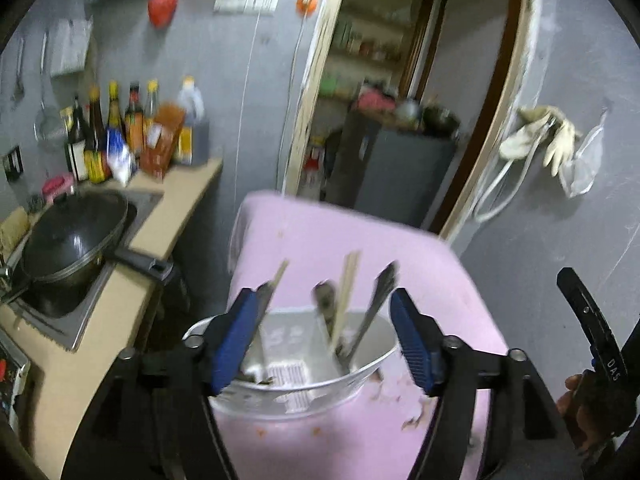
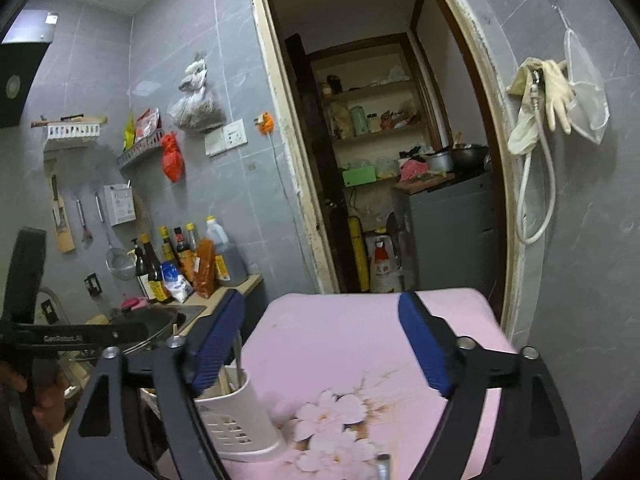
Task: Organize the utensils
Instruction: 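Move both open grippers down to the spoon and chopstick on the cloth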
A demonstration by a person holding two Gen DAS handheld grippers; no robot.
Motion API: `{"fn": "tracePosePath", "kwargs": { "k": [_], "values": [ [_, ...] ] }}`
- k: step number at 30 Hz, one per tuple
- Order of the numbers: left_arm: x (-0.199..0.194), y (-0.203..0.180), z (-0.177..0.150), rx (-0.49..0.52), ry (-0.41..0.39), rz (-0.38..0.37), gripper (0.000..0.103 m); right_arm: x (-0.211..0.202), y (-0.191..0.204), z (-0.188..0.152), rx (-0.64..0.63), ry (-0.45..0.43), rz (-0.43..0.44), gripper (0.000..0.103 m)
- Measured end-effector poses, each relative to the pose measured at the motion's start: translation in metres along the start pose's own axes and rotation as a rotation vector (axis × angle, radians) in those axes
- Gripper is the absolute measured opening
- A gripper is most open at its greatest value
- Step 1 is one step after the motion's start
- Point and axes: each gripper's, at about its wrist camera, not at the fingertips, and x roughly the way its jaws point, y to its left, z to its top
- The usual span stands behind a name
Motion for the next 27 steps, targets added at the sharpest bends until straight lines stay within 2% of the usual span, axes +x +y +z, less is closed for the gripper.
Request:
{"fn": "tracePosePath", "kwargs": {
  "k": [2,3,6,8,19,27],
  "values": [
    [-0.005,-0.013,0.001,0.01,-0.043,0.002,0.083,-0.006,-0.008,0.005,-0.002,-0.005,0.001,0.094],
    [-0.007,-0.019,0.0,0.012,-0.065,0.003,0.083,-0.009,-0.012,0.007,-0.003,-0.008,0.001,0.103],
    [-0.012,-0.038,-0.002,0.017,-0.123,-0.006,0.086,-0.019,-0.025,0.013,-0.015,-0.02,-0.006,0.103],
    [-0.016,-0.049,-0.004,0.015,-0.149,-0.001,0.095,-0.023,-0.032,0.014,-0.024,-0.015,-0.011,0.103],
    [-0.014,-0.097,-0.037,0.072,-0.254,0.027,0.095,-0.037,-0.066,0.004,-0.071,0.011,-0.022,0.103],
    [0.004,-0.113,-0.059,0.104,-0.241,0.047,0.095,-0.035,-0.083,-0.005,-0.079,0.056,-0.024,0.103]
  ]
}}
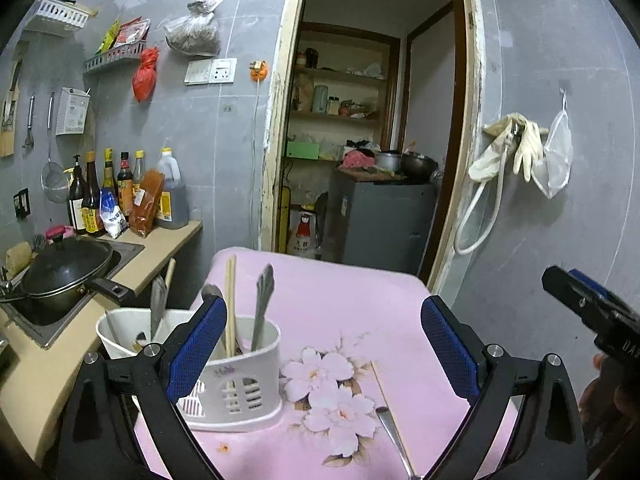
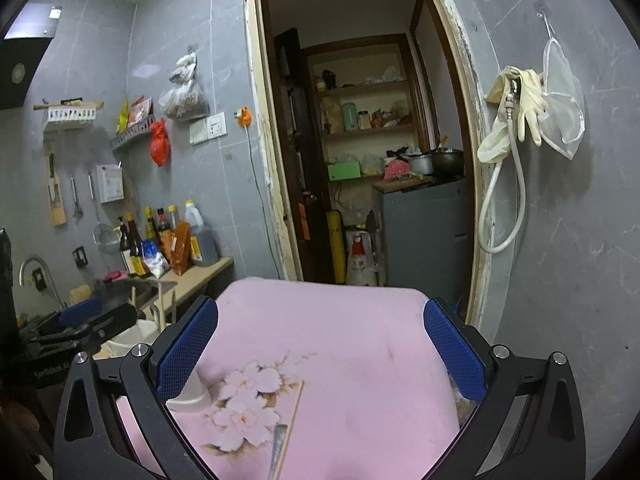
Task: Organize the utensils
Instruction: 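Move both open grippers down to the spoon and chopstick on the cloth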
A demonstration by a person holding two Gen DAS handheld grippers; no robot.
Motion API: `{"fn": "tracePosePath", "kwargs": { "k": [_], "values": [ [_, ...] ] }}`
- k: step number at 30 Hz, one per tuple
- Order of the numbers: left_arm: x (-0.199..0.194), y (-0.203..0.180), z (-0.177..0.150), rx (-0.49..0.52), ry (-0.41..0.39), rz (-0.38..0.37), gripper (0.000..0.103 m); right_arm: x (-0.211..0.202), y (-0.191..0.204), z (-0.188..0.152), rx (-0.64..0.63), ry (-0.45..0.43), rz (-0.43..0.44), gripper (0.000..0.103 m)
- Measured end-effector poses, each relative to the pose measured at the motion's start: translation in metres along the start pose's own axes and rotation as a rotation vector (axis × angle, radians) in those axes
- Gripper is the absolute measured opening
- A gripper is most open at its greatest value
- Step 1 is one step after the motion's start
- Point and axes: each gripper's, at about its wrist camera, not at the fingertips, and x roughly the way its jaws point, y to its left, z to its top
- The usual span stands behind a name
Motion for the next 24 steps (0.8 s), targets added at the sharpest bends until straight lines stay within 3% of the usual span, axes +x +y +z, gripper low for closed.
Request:
{"fn": "tracePosePath", "kwargs": {
  "k": [3,11,14,18,24],
  "values": [
    [0.009,-0.006,-0.015,0.018,0.043,-0.007,0.095,0.005,-0.011,-0.009,-0.006,0.038,0.0,0.103],
    [0.041,-0.027,-0.061,0.059,0.246,-0.075,0.095,0.028,-0.044,-0.041,0.011,0.177,0.016,0.103],
    [0.056,-0.033,-0.076,0.059,0.325,-0.092,0.095,0.04,-0.056,-0.055,0.036,0.239,0.039,0.098],
    [0.07,-0.035,-0.088,0.053,0.375,-0.102,0.091,0.067,-0.065,-0.074,0.077,0.345,0.096,0.077],
    [0.094,-0.033,-0.109,0.038,0.496,-0.121,0.058,0.112,-0.061,-0.092,0.082,0.483,0.199,0.047]
  ]
}}
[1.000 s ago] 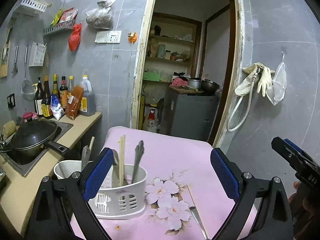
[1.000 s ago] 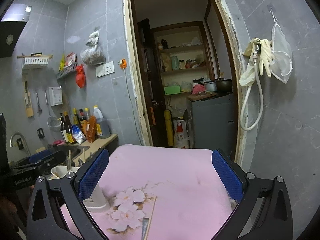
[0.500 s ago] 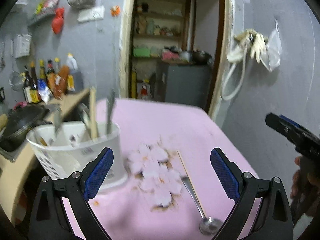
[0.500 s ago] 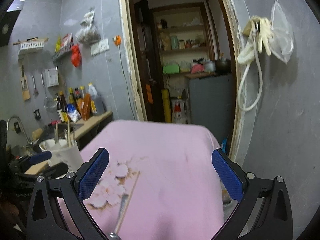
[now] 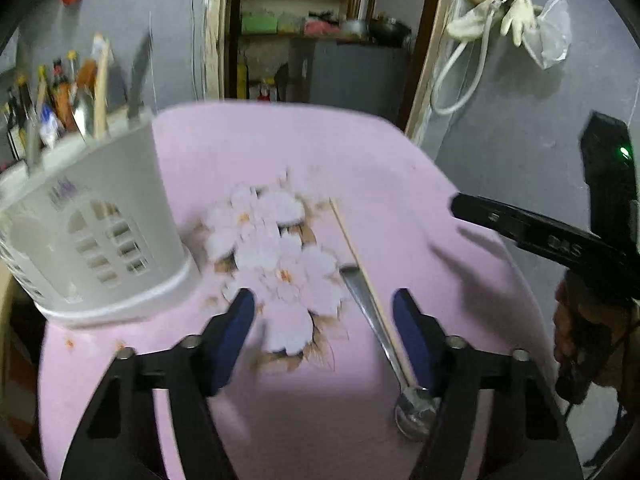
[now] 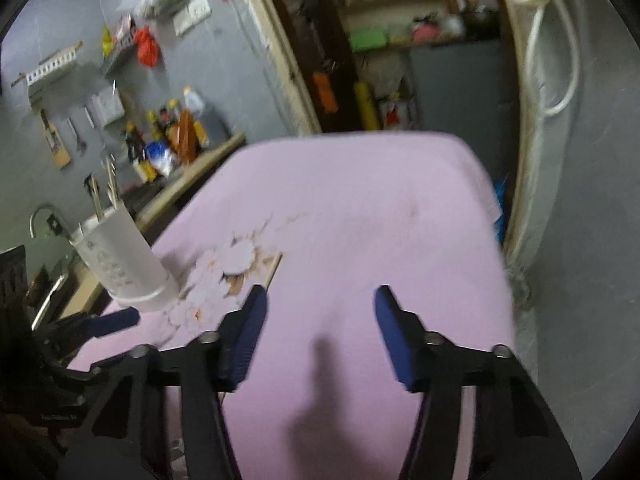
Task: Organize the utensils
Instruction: 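Move both open grippers down to the spoon and chopstick on the cloth, then grasp the gold spoon with the left gripper while the right grasps the wooden chopstick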
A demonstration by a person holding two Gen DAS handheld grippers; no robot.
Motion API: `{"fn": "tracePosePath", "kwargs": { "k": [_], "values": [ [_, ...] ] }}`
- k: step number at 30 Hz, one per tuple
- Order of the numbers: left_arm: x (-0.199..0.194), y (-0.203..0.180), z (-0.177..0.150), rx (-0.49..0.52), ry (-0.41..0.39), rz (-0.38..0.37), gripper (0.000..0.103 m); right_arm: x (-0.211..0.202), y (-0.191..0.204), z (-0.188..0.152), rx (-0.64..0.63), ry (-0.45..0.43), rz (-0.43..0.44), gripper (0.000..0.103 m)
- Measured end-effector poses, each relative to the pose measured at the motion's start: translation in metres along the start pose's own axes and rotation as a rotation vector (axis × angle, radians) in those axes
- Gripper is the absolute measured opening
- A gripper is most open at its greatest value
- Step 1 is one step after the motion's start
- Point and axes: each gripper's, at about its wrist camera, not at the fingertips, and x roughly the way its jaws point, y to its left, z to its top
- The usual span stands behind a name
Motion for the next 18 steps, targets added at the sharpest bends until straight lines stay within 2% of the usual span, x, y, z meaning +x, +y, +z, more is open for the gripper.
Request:
{"fn": "tracePosePath", "kwargs": {
  "k": [4,11,15,18],
  "values": [
    [0.008,0.016,-0.006,-0.074,0.047,0.037,0.056,0.028,0.011,0.004,-0.05,0.098,0.034,0.037],
    [-0.001,0.039,-0.011,-0.178,0.048,0.116,0.056,0.066,0.042,0.005,-0.135,0.211,0.072,0.033],
    [-0.007,0.045,-0.015,-0.201,0.048,0.127,0.056,0.083,0.057,0.004,-0.192,0.26,0.024,0.03],
    [-0.008,0.045,-0.015,-0.203,0.051,0.122,0.056,0.087,0.061,0.004,-0.229,0.298,-0.059,0.017]
  ]
}}
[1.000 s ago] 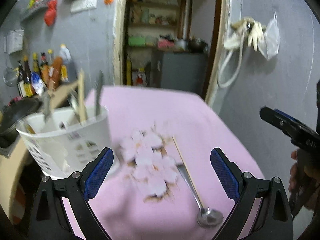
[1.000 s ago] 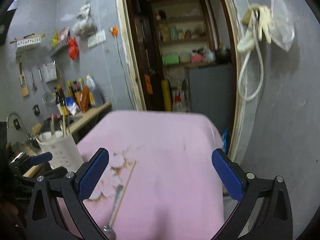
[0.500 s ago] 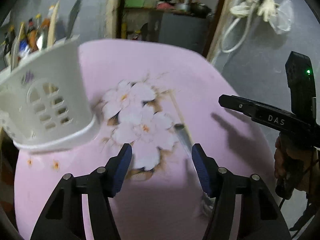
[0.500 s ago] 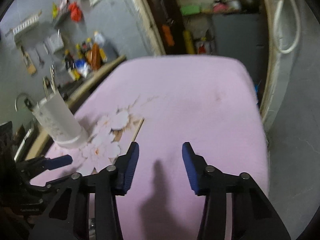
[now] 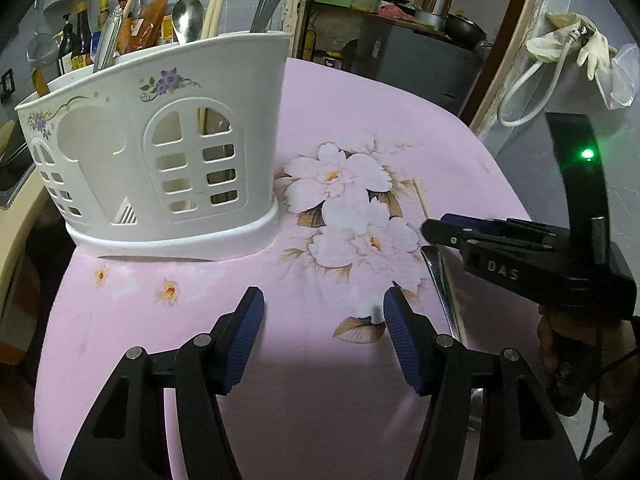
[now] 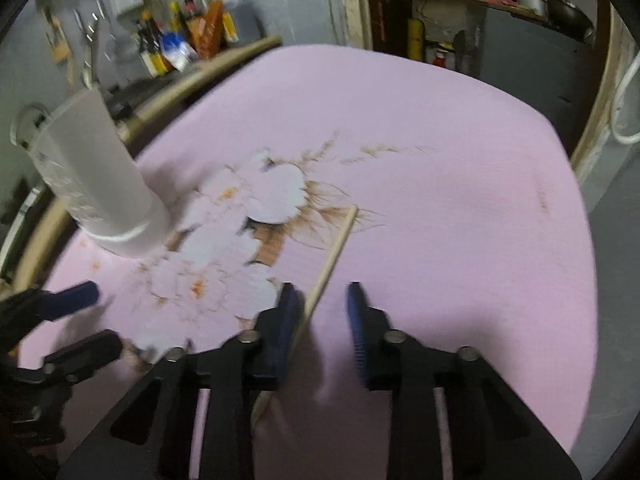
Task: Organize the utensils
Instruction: 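Grasp the gold spoon with the left gripper while the right grasps the wooden chopstick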
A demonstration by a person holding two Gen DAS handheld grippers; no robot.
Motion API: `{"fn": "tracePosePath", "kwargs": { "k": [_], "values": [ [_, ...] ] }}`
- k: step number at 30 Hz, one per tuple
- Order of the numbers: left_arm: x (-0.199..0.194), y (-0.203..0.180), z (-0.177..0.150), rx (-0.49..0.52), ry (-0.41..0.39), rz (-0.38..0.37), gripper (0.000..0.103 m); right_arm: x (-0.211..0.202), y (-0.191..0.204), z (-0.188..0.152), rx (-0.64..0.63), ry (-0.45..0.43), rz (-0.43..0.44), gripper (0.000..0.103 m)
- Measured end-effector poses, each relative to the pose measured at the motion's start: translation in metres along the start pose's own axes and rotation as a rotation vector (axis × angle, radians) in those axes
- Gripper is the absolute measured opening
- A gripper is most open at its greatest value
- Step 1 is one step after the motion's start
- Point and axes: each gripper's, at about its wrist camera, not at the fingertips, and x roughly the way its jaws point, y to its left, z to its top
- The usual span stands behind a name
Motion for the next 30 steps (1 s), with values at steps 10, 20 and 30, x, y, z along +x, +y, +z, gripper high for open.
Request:
{"fn": "tracePosePath", "kwargs": {
  "k": [10,20,30],
  "values": [
    [0.014,-0.025,0.002,0.081,0.045,-0.139,0.033,-0.032,-0.016,-0.033,-0.013,0.056,-0.02,0.002],
    [0.048,-0.065,0.006,0.196,0.184,-0.219,0.03,-0.067,-0.024,-0.074,0.054,0.01,-0.041,0.0],
    [0.062,-0.094,0.018,0.347,0.175,-0.094,0.013,-0.083,-0.026,-0.101,0.175,-0.015,-0.04,0.001]
  ]
}}
